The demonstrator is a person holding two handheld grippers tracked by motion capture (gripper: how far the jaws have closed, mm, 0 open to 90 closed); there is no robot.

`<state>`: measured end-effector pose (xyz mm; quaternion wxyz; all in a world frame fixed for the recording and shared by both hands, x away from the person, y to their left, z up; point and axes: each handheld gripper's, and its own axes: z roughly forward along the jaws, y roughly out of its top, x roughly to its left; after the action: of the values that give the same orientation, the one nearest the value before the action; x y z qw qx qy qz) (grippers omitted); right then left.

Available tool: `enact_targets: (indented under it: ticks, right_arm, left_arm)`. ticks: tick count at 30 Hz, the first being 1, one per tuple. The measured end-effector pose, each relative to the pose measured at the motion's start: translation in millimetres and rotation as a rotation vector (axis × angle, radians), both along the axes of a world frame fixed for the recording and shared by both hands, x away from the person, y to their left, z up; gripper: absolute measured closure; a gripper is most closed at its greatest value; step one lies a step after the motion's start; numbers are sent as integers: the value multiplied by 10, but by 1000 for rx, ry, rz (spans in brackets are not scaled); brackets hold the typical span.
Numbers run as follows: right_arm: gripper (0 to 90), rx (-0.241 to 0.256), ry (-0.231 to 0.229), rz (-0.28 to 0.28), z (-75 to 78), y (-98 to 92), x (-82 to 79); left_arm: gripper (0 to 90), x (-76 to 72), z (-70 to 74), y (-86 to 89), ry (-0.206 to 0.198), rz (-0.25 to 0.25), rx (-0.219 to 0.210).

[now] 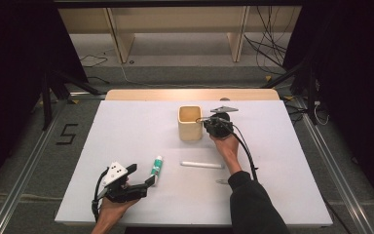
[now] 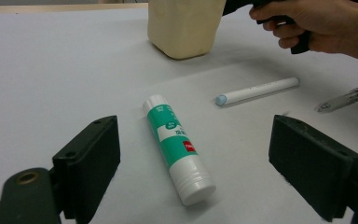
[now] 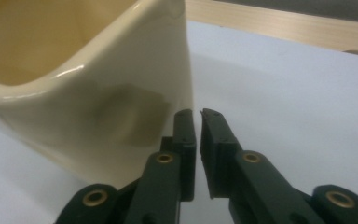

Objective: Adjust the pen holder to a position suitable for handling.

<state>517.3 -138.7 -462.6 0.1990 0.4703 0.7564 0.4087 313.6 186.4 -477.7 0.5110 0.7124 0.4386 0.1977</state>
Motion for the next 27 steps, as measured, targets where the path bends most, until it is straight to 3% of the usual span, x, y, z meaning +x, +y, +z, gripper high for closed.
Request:
enact_targets:
  ticks: [6, 9, 15, 27]
  right_arm:
    - [658, 13, -26, -1, 76, -198, -151]
    - [573, 45, -32, 10, 111, -318, -265]
    - [497, 93, -42, 28, 171, -414, -385]
    - [390, 104, -79, 95, 263, -536, -750]
  left_arm:
    - [162, 5, -6, -7, 7, -3, 5]
    - [162, 6, -9, -16, 8, -4, 11]
    - [162, 20, -14, -8, 20, 4, 3]
    - [162, 46, -31, -42, 45, 1, 15]
